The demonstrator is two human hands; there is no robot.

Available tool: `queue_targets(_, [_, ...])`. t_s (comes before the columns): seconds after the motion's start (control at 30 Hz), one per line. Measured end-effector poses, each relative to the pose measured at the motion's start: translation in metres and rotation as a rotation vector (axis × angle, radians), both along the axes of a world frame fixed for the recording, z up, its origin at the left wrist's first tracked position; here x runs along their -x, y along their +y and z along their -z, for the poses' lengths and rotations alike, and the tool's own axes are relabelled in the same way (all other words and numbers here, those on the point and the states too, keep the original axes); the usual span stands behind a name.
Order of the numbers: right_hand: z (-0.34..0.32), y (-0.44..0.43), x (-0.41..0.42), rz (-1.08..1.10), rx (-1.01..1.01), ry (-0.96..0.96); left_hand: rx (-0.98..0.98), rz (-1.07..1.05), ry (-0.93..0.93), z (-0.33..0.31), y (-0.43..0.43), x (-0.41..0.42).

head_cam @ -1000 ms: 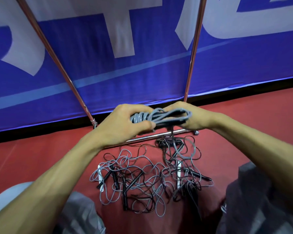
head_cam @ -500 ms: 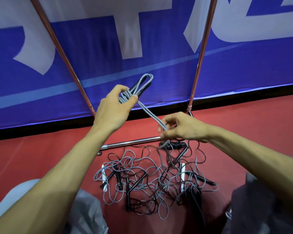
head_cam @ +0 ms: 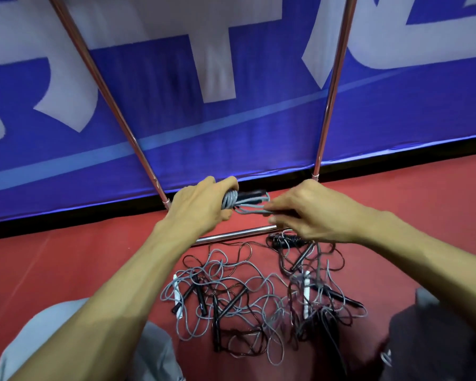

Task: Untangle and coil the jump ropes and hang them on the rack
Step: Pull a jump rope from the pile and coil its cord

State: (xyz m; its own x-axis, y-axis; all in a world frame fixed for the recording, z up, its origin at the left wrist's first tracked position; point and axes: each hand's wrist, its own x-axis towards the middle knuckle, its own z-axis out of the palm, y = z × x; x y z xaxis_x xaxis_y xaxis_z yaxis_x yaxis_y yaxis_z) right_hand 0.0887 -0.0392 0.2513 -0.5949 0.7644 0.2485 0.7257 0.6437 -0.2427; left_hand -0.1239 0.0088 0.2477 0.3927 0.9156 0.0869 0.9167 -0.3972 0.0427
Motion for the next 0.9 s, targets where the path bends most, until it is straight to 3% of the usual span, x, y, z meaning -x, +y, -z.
queue_targets(0.17, [-0.013,0.006,-0.019,0.048,-0.270,0.092,0.038,0.125,-0.008,0.003,-0.014,-0.018])
queue_targets(0.37, [-0.013,0.023,-0.036,0.177,-0.305,0.228,-0.157,0.175,-0.047,0.003,-0.040,-0.041])
queue_targets(0.47, [-0.010,0.027,-0.037,0.235,-0.248,0.328,-0.160,0.189,-0.164,-0.005,-0.045,-0.039])
queue_targets(0.67, [-0.003,0.030,-0.029,0.265,-0.027,0.466,0.017,0.159,-0.364,-0.015,-0.050,-0.031])
queue_targets(0.8, [0.004,0.029,-0.030,0.245,0.097,0.461,0.162,0.128,-0.676,-0.024,-0.046,-0.024])
queue_targets(0.9, [0.005,0.028,-0.022,0.265,0.192,0.588,0.228,0.056,-0.926,-0.029,-0.040,-0.023])
